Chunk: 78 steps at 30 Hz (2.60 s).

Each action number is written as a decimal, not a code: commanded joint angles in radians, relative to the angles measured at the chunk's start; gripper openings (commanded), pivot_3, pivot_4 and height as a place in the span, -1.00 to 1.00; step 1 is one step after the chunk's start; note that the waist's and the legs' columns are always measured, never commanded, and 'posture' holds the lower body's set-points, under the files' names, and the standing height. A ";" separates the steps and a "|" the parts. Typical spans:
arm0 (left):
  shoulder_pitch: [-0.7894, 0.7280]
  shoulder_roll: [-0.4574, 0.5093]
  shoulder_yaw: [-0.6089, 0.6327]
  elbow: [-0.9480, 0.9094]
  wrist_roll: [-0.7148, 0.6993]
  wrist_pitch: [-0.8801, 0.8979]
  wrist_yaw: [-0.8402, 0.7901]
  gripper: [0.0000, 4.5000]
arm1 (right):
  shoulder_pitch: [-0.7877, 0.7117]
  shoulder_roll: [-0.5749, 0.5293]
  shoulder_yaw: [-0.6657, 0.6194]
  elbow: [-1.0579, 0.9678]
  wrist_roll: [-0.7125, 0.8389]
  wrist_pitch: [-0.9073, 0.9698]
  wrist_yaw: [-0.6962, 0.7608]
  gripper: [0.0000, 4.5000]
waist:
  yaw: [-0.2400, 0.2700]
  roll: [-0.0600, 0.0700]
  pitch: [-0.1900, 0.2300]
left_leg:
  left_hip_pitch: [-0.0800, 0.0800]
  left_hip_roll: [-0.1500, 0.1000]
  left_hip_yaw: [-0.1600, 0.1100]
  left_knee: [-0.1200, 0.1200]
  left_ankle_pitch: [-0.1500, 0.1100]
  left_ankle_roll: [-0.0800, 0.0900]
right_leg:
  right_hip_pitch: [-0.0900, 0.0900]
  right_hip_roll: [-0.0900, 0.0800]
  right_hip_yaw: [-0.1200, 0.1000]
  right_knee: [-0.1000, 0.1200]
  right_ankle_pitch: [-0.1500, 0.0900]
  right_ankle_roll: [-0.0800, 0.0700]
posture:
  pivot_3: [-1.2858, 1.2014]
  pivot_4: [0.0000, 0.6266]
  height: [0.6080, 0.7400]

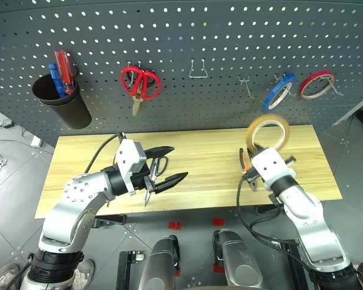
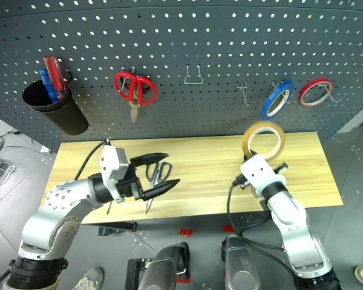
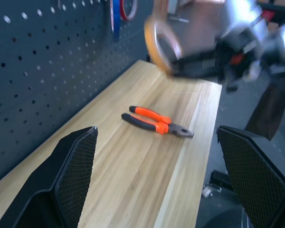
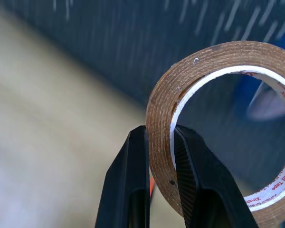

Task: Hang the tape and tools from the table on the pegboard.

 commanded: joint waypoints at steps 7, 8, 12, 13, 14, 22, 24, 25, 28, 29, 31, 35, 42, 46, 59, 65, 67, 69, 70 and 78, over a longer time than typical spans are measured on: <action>-0.034 -0.021 0.032 -0.044 -0.021 -0.013 0.050 0.88 | -0.281 0.084 -0.015 0.300 0.014 -0.170 -0.039 -0.80 | 0.003 -0.001 0.000 | -0.001 0.000 -0.001 -0.001 0.004 -0.004 | 0.000 0.001 -0.001 0.001 0.003 -0.006 | -0.17 0.04 1.00; -0.035 -0.023 0.032 -0.044 -0.021 -0.013 0.053 0.88 | -0.296 0.092 -0.017 0.332 0.016 -0.180 -0.042 -0.80 | 0.003 -0.001 0.000 | -0.001 0.000 -0.001 -0.001 0.004 -0.004 | 0.000 0.000 -0.001 0.000 0.003 -0.006 | -0.17 0.04 1.00; -0.051 -0.034 0.037 -0.047 -0.037 0.005 0.076 0.88 | -0.373 0.106 -0.019 0.490 0.011 -0.243 -0.055 -0.80 | 0.003 -0.001 0.000 | -0.002 0.000 -0.001 -0.002 0.004 -0.004 | 0.000 0.000 -0.002 -0.002 0.003 -0.006 | -0.17 0.05 1.00; -0.052 -0.035 0.038 -0.051 -0.043 0.010 0.081 0.88 | -0.383 0.107 -0.020 0.510 0.013 -0.251 -0.053 -0.80 | 0.003 -0.001 0.000 | -0.002 0.000 -0.001 -0.002 0.004 -0.004 | 0.000 0.000 -0.002 -0.003 0.003 -0.006 | -0.16 0.06 1.00; -0.049 -0.034 0.038 -0.054 -0.043 0.012 0.084 0.88 | -0.388 0.109 -0.024 0.526 0.023 -0.256 -0.043 -0.80 | 0.003 -0.001 0.000 | -0.002 0.000 0.000 -0.002 0.004 -0.004 | 0.000 0.000 -0.002 -0.003 0.003 -0.006 | -0.16 0.06 1.00; 0.015 0.049 0.044 -0.051 0.003 0.019 0.058 0.88 | -0.183 0.069 -0.033 0.375 0.065 -0.124 0.065 0.33 | 0.009 -0.001 0.001 | -0.002 0.000 -0.001 -0.002 0.003 -0.003 | 0.000 0.000 -0.002 -0.003 0.003 -0.006 | -0.17 0.07 1.00; 0.034 0.094 0.043 -0.042 0.008 0.026 0.027 0.88 | -0.117 0.076 -0.046 0.315 0.084 -0.020 0.085 0.61 | 0.009 0.000 0.001 | -0.002 0.000 -0.001 -0.002 0.002 0.000 | 0.000 -0.001 -0.001 -0.003 0.003 -0.006 | -0.17 0.07 1.00; 0.054 0.132 0.038 -0.030 0.026 0.015 -0.008 0.88 | -0.086 0.091 -0.060 0.283 0.095 0.072 0.086 0.75 | 0.008 0.000 0.001 | -0.002 0.000 -0.001 -0.002 0.001 0.000 | 0.000 -0.001 -0.001 -0.003 0.003 -0.006 | -0.17 0.08 1.00; 0.127 0.232 0.021 0.012 0.085 -0.043 -0.110 0.88 | -0.086 0.150 -0.097 0.263 0.093 0.338 0.039 0.99 | -0.005 0.001 0.001 | -0.001 0.001 -0.001 -0.002 0.001 0.001 | -0.001 -0.001 0.000 -0.001 0.003 -0.007 | -0.17 0.08 1.00; 0.144 0.249 0.017 0.022 0.097 -0.060 -0.129 0.88 | -0.123 0.176 -0.112 0.297 0.099 0.417 0.023 0.99 | -0.007 0.001 0.002 | -0.001 0.001 -0.001 -0.003 0.001 0.001 | -0.003 -0.001 0.000 0.000 0.004 -0.009 | -0.19 0.08 1.00; 0.167 0.262 0.009 0.025 0.104 -0.076 -0.154 0.88 | -0.196 0.207 -0.132 0.380 0.112 0.515 0.006 0.99 | -0.012 0.002 0.002 | -0.001 0.001 -0.001 -0.003 0.001 0.001 | -0.005 -0.001 0.000 0.000 0.006 -0.012 | -0.19 0.07 1.00; 0.178 0.250 -0.012 0.010 0.113 -0.081 -0.161 0.88 | -0.300 0.234 -0.166 0.527 0.110 0.587 -0.051 0.99 | -0.013 0.002 0.002 | -0.006 0.001 0.000 -0.003 0.004 0.002 | -0.012 -0.001 0.000 0.001 0.008 -0.014 | -0.18 0.06 1.00; 0.184 0.231 -0.019 -0.009 0.117 -0.074 -0.147 0.88 | -0.406 0.257 -0.228 0.709 0.137 0.596 -0.138 0.99 | -0.015 0.002 0.002 | -0.018 0.001 0.001 -0.002 0.006 -0.001 | -0.020 -0.001 -0.001 0.001 0.008 -0.014 | -0.17 0.05 1.00; 0.190 0.226 -0.011 -0.007 0.119 -0.077 -0.145 0.88 | -0.433 0.274 -0.262 0.761 0.173 0.632 -0.147 0.99 | -0.016 0.002 0.002 | -0.018 0.001 0.002 -0.002 0.006 0.000 | -0.020 -0.001 -0.001 0.000 0.008 -0.014 | -0.17 0.05 1.00; 0.184 0.195 -0.005 0.015 0.129 -0.102 -0.125 0.88 | -0.479 0.277 -0.276 0.947 0.215 0.569 -0.163 0.14 | -0.017 -0.001 0.000 | -0.016 0.001 0.002 0.000 0.006 0.004 | -0.018 0.000 -0.001 0.004 0.011 -0.011 | -0.17 0.03 1.00; 0.164 0.117 0.053 0.019 0.044 -0.054 -0.065 0.88 | -0.454 0.290 -0.193 0.781 0.225 0.514 -0.101 0.14 | -0.016 -0.002 0.000 | -0.015 0.001 0.002 0.001 0.007 0.005 | -0.017 0.000 0.000 0.004 0.012 -0.011 | -0.16 0.02 1.00; 0.168 0.097 0.090 0.000 -0.015 -0.021 -0.053 0.88 | -0.432 0.313 -0.148 0.611 0.235 0.546 -0.085 0.14 | -0.018 -0.001 0.000 | -0.016 0.001 0.002 0.000 0.007 0.005 | -0.019 0.000 0.000 0.004 0.012 -0.011 | -0.16 0.01 1.00; 0.175 0.092 0.118 -0.015 -0.064 0.025 -0.038 0.88 | -0.408 0.337 -0.118 0.479 0.238 0.592 -0.086 0.14 | -0.024 -0.001 0.000 | -0.018 0.002 0.003 -0.001 0.008 0.003 | -0.022 0.001 0.001 0.005 0.012 -0.011 | -0.16 0.01 1.00; 0.183 0.096 0.126 -0.023 -0.076 0.041 -0.036 0.88 | -0.392 0.355 -0.093 0.403 0.241 0.618 -0.087 0.14 | -0.026 -0.001 0.000 | -0.018 0.002 0.004 -0.001 0.008 0.003 | -0.023 0.001 0.002 0.006 0.012 -0.011 | -0.16 0.00 1.00; 0.269 0.175 0.136 -0.056 -0.026 0.013 -0.087 0.88 | -0.407 0.449 0.020 0.099 0.261 0.644 -0.100 0.14 | -0.016 -0.001 0.000 | -0.018 0.001 0.003 -0.001 0.008 0.003 | -0.024 0.000 0.003 0.006 0.012 -0.011 | -0.16 -0.03 1.00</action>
